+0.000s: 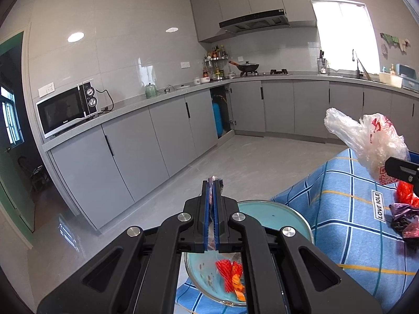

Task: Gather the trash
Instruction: 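Open the left gripper over the bucket while the right gripper releases the clear bag into it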

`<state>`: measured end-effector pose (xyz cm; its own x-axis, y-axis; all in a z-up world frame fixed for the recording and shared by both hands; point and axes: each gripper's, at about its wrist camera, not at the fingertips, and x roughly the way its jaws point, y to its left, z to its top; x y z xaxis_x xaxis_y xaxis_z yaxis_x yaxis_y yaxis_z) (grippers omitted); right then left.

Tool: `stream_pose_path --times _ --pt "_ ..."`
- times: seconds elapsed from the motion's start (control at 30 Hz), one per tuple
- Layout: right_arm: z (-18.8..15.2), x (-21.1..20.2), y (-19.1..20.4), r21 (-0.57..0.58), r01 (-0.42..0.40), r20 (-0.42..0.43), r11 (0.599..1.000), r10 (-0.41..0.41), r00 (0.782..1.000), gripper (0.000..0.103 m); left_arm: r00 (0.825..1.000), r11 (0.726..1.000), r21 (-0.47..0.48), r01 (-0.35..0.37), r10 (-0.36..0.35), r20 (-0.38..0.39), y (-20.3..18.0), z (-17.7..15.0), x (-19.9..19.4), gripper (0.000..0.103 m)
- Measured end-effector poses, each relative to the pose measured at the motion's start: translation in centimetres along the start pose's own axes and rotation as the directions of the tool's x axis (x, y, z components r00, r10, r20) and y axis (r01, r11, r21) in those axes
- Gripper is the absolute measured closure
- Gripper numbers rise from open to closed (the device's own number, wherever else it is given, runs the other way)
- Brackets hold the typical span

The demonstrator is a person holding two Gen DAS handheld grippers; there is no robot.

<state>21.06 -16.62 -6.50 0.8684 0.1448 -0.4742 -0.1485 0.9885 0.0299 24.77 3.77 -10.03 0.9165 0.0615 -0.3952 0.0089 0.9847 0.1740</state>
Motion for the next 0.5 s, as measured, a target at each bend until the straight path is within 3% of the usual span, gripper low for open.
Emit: stream_pose_path --times 0.5 --pt "-0.1 2.9 2.5 -0.038 -0.086 -0.034 0.996 0.084 0.996 0.076 0.999 1.0 -0.008 -0.017 0.017 -0.03 0.7 -0.5 1.3 0.096"
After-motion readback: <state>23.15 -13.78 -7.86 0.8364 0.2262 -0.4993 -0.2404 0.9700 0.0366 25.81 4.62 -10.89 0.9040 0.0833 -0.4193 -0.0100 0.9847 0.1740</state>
